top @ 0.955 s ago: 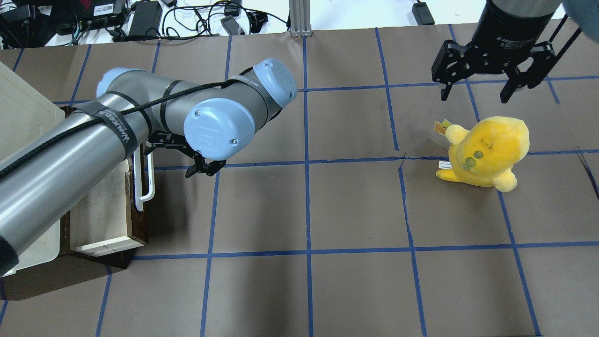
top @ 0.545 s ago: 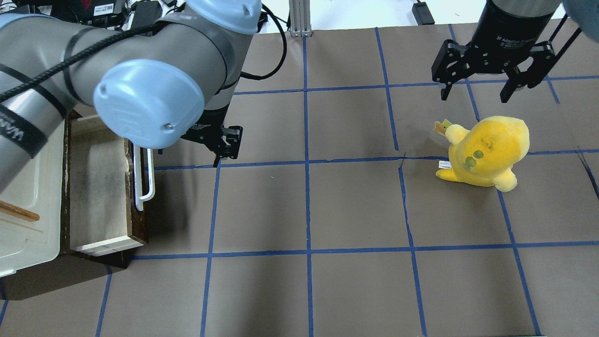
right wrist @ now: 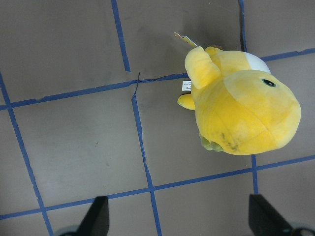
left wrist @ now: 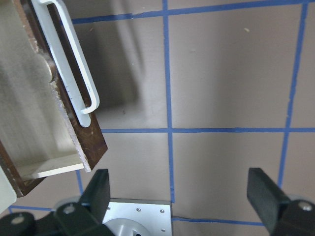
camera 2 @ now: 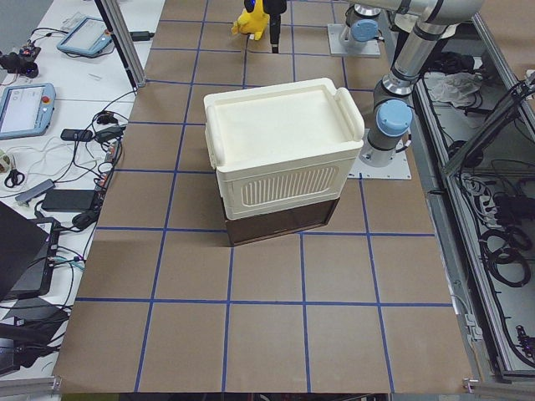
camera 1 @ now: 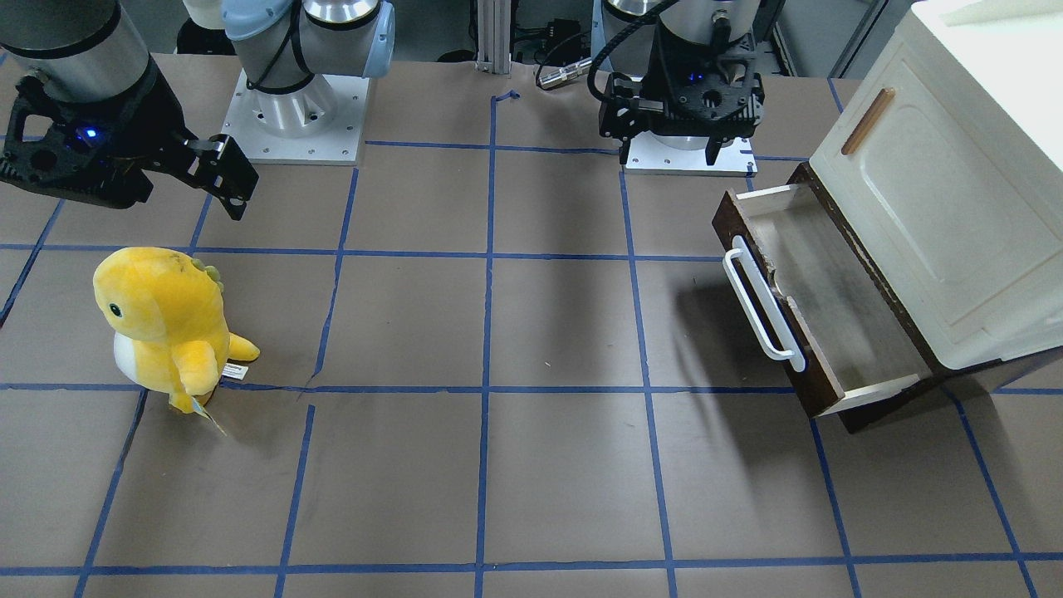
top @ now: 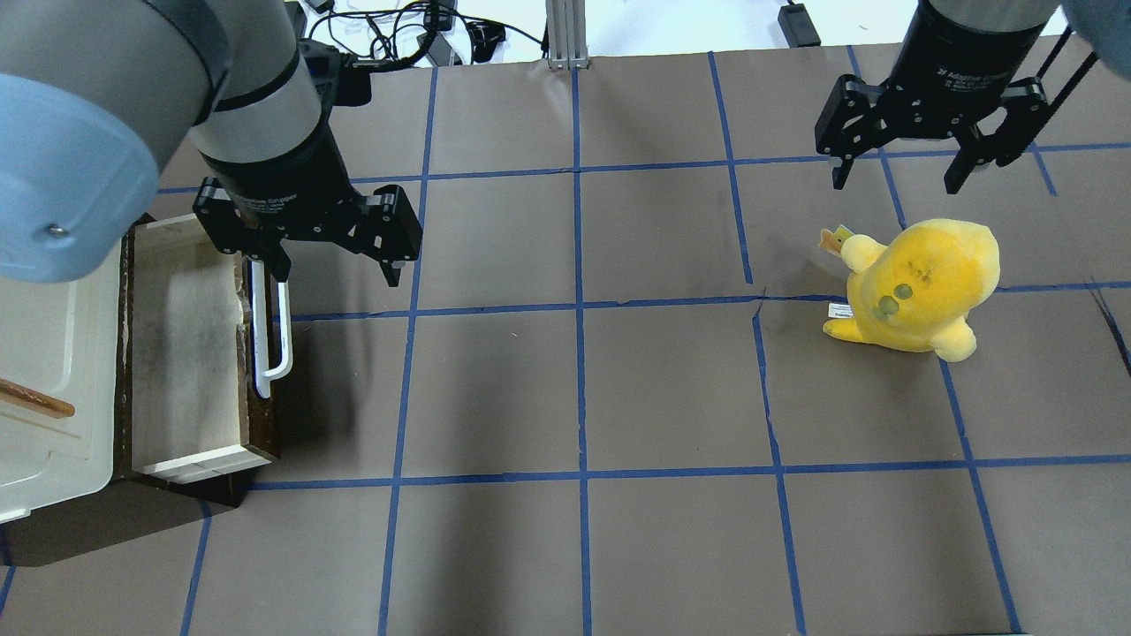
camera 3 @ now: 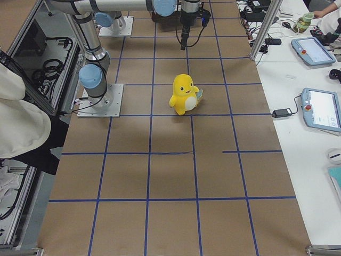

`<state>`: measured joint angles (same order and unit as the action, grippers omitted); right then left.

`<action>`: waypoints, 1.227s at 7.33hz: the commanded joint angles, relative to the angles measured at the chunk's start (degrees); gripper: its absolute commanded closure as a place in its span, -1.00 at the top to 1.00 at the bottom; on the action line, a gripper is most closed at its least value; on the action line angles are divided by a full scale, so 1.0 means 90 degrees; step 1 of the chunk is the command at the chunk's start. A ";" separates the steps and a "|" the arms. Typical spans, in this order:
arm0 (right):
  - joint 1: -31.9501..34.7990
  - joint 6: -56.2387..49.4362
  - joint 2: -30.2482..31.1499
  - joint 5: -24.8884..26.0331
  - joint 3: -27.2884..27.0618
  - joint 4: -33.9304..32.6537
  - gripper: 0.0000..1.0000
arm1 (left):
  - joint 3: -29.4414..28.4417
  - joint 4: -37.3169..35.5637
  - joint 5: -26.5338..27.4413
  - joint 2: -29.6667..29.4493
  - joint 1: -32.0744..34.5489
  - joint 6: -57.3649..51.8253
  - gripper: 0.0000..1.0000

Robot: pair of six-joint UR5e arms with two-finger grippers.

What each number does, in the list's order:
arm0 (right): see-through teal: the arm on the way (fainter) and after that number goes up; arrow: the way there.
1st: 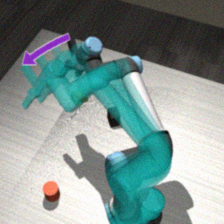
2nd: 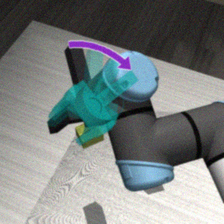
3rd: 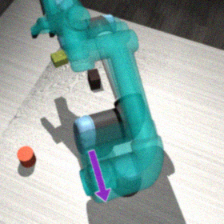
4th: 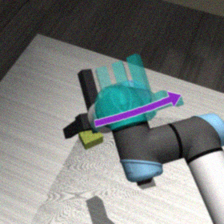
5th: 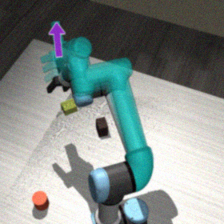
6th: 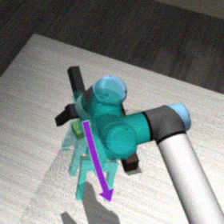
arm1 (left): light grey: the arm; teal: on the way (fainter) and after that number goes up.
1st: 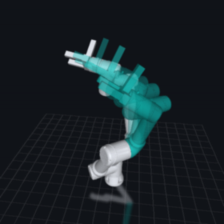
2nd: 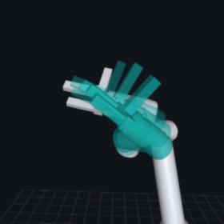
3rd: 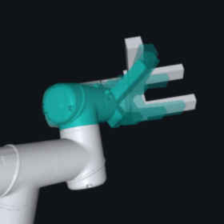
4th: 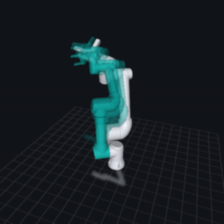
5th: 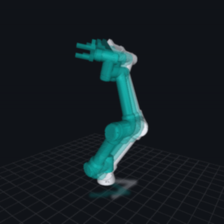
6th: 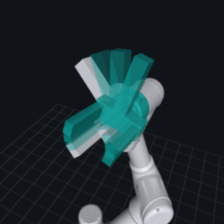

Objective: Pull drawer sideways

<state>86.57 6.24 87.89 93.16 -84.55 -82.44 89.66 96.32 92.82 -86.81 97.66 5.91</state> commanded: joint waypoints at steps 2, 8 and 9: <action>0.0000 0.0000 0.0000 0.0000 0.0000 0.0000 1.00 | 0.0028 -0.0565 -0.0206 -0.0062 -0.0421 -0.0227 1.00; 0.0000 0.0000 0.0000 0.0000 0.0000 0.0000 1.00 | 0.0058 -0.0546 -0.0216 -0.0003 -0.0402 -0.0198 1.00; 0.0000 0.0000 0.0000 0.0000 0.0000 0.0000 1.00 | 0.0067 -0.0555 -0.0216 0.0016 -0.0402 -0.0198 1.00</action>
<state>86.56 6.24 87.89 93.16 -84.55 -82.44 90.20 91.32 90.79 -86.91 94.04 4.15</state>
